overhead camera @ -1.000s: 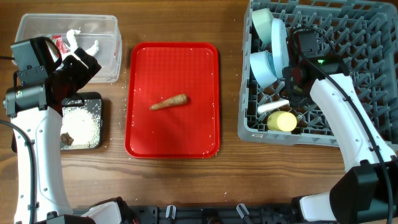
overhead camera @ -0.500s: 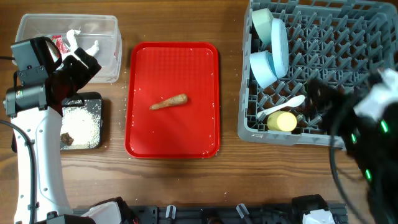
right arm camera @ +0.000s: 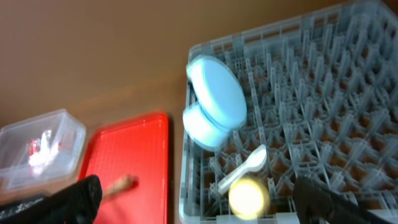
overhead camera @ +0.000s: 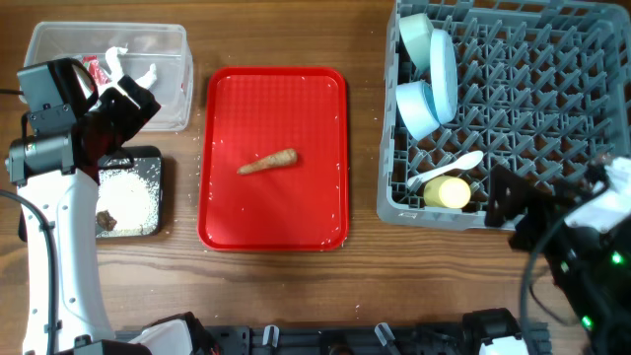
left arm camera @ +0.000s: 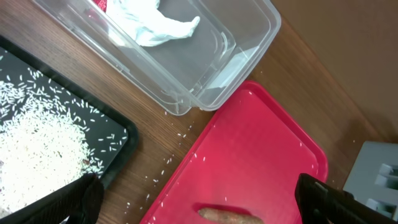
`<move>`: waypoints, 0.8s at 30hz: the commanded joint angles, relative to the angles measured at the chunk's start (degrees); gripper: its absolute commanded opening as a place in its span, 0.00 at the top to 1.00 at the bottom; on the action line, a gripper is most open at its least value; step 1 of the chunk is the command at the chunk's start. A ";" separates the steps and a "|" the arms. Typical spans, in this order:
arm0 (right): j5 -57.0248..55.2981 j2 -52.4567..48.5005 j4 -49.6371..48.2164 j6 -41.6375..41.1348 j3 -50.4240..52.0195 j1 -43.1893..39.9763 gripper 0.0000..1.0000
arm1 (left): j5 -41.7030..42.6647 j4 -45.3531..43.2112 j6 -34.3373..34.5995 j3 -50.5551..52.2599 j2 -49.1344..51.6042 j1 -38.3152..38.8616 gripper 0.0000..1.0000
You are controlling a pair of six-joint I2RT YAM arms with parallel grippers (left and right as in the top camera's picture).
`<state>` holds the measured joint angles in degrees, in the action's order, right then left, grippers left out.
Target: Sort waste into correct bins and load items into the dishwasher rack
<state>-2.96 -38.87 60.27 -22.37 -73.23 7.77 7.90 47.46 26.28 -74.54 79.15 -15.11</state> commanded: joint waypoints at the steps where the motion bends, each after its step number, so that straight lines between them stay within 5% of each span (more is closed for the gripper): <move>1: -2.16 4.61 -15.76 7.52 14.19 0.02 0.00 | -0.31 -0.11 0.09 -0.46 -0.44 -0.39 0.00; 4: 4.55 10.29 -39.76 16.28 32.72 -0.81 0.00 | -0.31 -0.11 0.09 -0.46 -0.44 -0.39 0.00; 8: 9.07 18.34 -61.44 15.69 53.27 -2.27 0.00 | -0.31 -0.11 0.09 -0.46 -0.44 -0.39 0.00; 14: 9.05 32.06 -63.14 14.84 68.24 -3.56 0.00 | -0.31 -0.11 0.09 -0.46 -0.44 -0.39 0.00; 24: 9.25 38.58 -60.67 10.21 72.91 -3.56 0.00 | -0.31 -0.11 0.09 -0.46 -0.44 -0.39 0.00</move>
<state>5.41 -1.15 -0.40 -11.07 -0.45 4.45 7.92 47.51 26.28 -74.52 79.15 -15.11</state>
